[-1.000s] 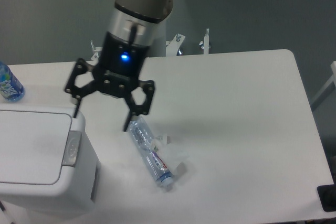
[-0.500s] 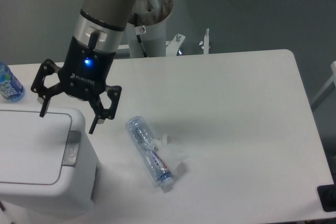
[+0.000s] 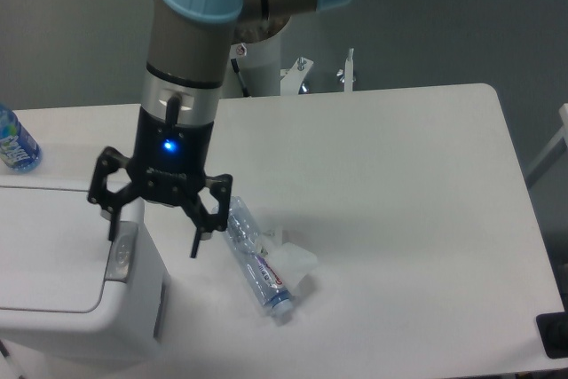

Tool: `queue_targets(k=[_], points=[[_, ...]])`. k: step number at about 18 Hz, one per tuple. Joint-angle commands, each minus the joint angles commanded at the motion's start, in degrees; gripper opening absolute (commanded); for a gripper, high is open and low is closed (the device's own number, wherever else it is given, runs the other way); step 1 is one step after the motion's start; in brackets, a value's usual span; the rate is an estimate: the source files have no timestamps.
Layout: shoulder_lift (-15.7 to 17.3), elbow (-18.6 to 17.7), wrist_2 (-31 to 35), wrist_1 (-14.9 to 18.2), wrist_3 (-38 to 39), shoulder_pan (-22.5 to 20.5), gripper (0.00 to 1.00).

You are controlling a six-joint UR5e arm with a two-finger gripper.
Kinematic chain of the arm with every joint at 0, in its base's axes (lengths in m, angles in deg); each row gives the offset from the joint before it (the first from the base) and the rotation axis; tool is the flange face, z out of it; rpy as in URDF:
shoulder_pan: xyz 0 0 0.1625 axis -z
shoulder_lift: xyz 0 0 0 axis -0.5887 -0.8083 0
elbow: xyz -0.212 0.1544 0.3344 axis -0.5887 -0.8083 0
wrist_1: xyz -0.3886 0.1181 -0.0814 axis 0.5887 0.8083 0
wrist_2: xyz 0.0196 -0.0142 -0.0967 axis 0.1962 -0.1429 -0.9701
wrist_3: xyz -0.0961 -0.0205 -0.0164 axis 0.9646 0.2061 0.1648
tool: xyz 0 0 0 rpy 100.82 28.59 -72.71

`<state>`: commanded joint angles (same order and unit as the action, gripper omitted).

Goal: Open the trash can
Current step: 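Lower the gripper fingers onto the lid edge beside the can's button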

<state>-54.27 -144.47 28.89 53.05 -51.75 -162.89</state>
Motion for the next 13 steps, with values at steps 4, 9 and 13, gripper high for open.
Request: queue_targets(k=[4, 9, 13], points=[[-0.44, 0.00, 0.18, 0.00, 0.44, 0.09, 1.00], [-0.79, 0.18, 0.18, -0.09, 0.44, 0.09, 1.00], [-0.88, 0.18, 0.18, -0.09, 0.44, 0.09, 1.00]])
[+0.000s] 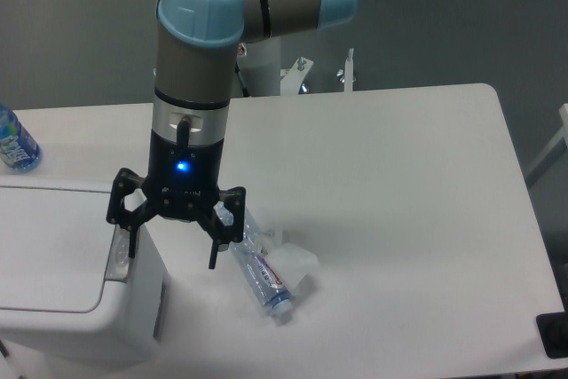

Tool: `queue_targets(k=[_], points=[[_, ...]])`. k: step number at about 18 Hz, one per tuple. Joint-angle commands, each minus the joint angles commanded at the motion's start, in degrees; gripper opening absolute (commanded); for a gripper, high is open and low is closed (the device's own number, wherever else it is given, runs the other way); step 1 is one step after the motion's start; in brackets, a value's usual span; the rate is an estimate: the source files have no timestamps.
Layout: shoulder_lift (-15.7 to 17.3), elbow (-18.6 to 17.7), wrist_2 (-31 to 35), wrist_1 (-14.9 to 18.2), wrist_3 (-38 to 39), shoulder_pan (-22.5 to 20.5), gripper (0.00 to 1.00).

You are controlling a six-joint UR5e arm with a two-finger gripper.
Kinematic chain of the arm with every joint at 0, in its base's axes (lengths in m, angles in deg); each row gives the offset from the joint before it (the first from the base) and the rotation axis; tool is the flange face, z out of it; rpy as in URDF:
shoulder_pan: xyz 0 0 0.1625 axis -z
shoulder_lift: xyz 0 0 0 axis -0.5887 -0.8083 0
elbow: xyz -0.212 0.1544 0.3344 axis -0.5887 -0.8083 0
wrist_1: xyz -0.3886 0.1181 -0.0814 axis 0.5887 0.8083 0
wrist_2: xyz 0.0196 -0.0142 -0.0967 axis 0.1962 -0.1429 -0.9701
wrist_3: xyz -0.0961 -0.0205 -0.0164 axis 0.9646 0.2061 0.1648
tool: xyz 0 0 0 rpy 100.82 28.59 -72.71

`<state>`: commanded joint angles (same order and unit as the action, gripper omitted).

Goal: Open the trash can
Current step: 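Lower the gripper fingers onto the lid edge beside the can's button, then push the lid edge with the gripper to swing the lid open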

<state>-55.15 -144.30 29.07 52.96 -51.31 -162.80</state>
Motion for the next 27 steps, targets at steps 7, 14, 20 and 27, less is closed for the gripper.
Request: queue_targets(k=[7, 14, 20, 27], points=[[-0.35, -0.18, 0.00, 0.00, 0.18, 0.61, 1.00], [-0.44, -0.18, 0.00, 0.00, 0.26, 0.97, 1.00], [-0.44, -0.70, 0.00, 0.00, 0.26, 1.05, 1.00], [-0.53, -0.79, 0.00, 0.09, 0.26, 1.14, 1.00]])
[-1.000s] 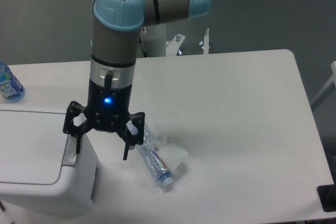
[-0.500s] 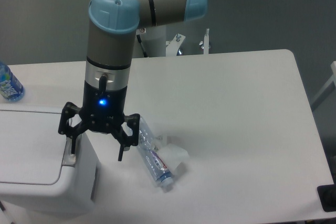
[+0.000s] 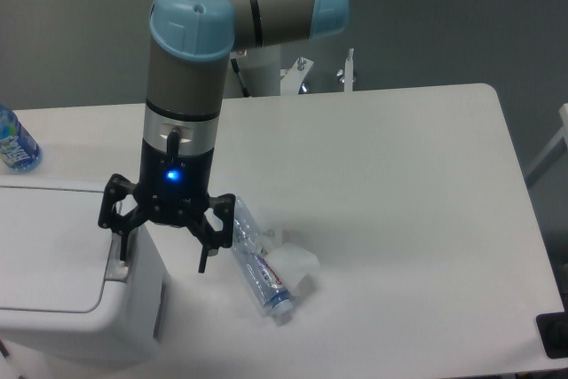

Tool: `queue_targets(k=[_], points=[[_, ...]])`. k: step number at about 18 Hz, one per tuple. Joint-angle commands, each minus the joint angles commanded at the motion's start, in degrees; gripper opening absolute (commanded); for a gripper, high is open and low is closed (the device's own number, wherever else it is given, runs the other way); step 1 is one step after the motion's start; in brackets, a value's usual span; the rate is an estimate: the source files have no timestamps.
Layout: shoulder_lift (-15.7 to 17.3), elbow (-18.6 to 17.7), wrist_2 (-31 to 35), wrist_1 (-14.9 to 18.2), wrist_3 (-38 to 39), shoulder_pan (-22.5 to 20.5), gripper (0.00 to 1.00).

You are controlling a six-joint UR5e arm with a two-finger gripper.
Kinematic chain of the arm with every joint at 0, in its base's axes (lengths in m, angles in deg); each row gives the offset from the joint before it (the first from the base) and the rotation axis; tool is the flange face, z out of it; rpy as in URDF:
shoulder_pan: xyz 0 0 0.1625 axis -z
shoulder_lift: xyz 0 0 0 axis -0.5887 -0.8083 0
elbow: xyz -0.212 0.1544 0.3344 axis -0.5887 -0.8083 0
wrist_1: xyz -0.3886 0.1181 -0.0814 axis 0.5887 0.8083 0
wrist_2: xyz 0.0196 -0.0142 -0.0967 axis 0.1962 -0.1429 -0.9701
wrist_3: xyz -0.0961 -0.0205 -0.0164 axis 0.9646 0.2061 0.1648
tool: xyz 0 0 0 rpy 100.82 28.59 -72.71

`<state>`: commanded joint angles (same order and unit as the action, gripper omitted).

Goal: Open the trash can
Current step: 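Push the lid edge with the gripper to swing the lid open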

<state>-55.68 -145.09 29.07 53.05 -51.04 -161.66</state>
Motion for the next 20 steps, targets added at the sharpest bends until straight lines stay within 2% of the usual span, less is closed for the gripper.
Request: queue_targets(k=[20], points=[[-0.18, 0.88, 0.00, -0.09, 0.00, 0.35, 1.00]])
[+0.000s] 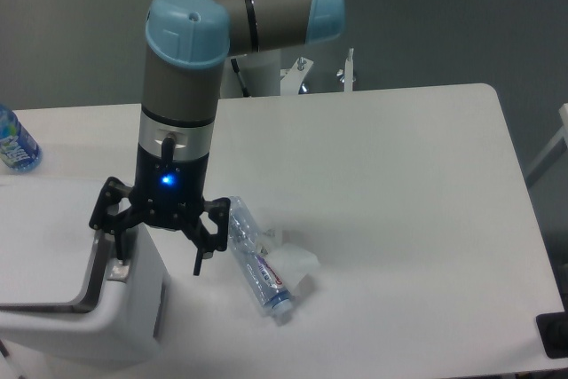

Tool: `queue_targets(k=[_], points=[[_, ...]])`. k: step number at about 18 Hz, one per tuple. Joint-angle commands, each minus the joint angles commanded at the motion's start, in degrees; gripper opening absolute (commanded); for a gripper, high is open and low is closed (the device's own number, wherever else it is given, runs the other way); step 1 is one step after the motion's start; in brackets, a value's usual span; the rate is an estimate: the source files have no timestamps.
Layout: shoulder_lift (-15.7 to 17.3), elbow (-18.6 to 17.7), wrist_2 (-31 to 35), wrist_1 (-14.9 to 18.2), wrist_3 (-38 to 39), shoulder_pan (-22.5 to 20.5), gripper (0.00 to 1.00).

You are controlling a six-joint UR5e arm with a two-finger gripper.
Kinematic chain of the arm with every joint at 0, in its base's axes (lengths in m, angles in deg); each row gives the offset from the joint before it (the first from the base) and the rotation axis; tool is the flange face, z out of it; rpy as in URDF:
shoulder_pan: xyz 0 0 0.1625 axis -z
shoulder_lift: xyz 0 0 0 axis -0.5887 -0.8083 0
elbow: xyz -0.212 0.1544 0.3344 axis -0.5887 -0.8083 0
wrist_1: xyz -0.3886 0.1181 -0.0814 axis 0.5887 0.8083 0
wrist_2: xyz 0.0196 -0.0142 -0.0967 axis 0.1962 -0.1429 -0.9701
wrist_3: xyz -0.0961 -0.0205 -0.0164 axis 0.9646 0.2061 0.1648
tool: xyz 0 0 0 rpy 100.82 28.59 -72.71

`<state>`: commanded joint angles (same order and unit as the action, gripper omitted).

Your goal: Open the trash can

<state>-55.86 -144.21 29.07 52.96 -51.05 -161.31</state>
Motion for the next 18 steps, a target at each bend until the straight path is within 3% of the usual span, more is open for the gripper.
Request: queue_targets(k=[8, 13, 18], points=[[0.26, 0.35, 0.00, 0.00, -0.09, 0.00, 1.00], [-0.17, 2.55, 0.09, 0.00, -0.17, -0.26, 1.00], [-0.70, 0.97, 2.36, 0.18, -1.23, -5.70, 1.00]])
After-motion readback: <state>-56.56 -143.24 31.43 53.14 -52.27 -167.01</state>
